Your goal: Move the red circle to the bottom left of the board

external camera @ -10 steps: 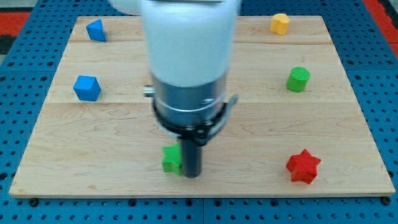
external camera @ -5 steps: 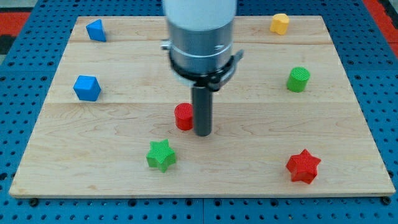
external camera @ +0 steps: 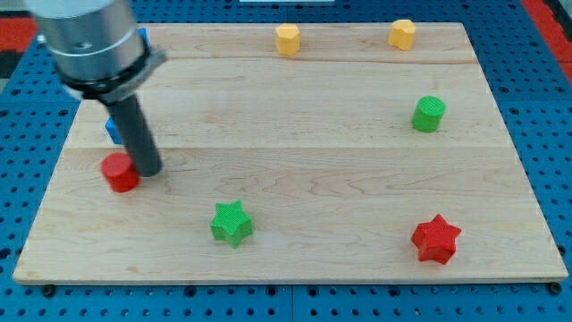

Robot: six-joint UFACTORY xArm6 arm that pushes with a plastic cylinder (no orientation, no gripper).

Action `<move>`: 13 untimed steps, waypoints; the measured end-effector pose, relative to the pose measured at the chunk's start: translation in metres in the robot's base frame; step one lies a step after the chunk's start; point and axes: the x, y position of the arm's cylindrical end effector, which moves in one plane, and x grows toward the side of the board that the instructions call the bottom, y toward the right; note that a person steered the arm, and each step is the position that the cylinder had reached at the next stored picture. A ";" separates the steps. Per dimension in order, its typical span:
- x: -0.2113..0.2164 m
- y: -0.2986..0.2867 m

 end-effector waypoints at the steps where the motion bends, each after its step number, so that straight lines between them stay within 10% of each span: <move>1: 0.000 -0.028; 5: 0.002 -0.114; 10: 0.052 -0.077; 13: 0.043 0.045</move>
